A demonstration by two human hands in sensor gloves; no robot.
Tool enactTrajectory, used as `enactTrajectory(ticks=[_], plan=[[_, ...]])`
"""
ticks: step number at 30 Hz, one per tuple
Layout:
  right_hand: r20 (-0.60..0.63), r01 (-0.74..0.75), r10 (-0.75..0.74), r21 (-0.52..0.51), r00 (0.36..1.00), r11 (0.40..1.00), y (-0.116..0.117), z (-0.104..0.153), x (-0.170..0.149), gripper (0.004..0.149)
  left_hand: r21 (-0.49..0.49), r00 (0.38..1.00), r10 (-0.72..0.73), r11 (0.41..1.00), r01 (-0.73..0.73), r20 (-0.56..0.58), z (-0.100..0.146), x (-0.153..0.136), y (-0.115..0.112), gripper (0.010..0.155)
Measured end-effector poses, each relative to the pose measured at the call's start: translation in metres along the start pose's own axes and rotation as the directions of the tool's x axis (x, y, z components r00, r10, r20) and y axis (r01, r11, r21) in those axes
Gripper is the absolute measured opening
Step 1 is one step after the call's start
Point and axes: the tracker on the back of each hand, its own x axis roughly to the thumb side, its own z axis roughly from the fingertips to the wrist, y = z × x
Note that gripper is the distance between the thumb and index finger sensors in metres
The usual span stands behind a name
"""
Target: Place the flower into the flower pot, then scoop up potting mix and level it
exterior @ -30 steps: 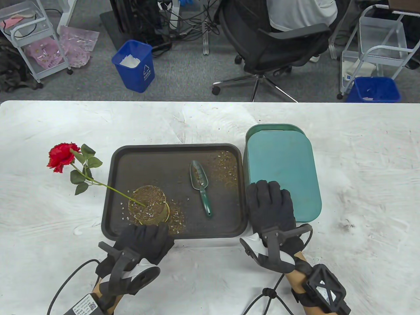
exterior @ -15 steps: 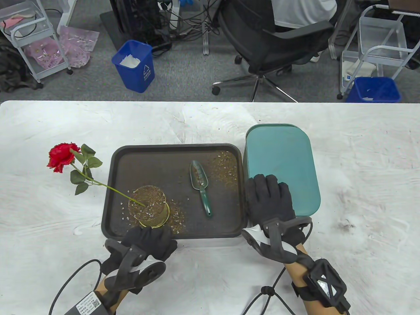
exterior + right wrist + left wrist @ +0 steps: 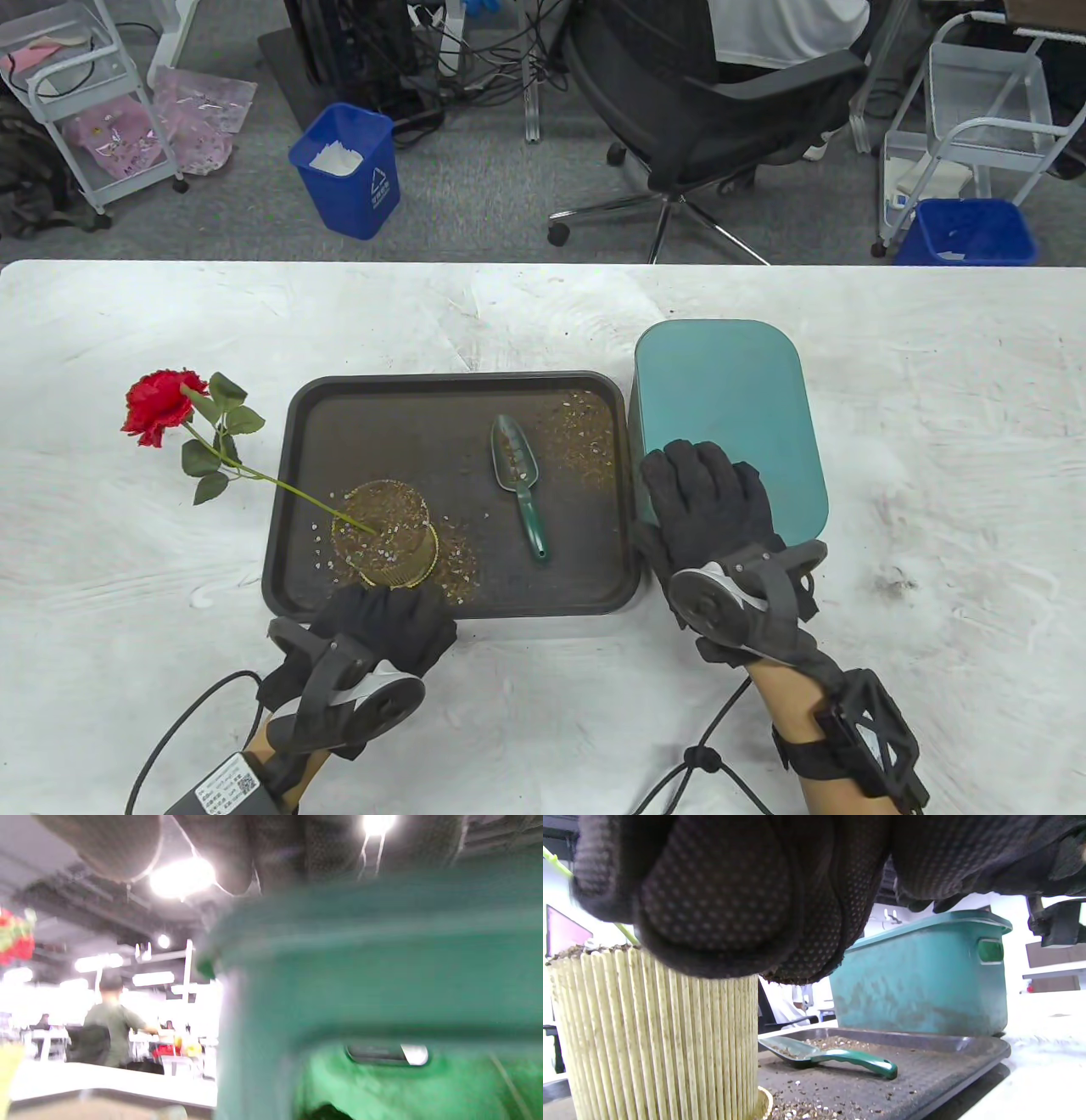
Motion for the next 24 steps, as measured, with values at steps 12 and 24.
enactTrajectory(ticks=[12, 24], plan=[[0.072, 0.005, 0.011, -0.227, 0.997, 0.974, -0.025, 0.044, 0.014, 0.056, 0.150, 0.999, -0.039, 0.988, 0.037, 0.006, 0.005, 0.014, 0.014, 0.053], [0.047, -0.030, 0.040, -0.200, 0.998, 0.979, -0.011, 0.050, 0.006, 0.058, 0.070, 0.994, -0.107, 0.992, 0.108, -0.021, 0.004, 0.015, 0.006, 0.078]])
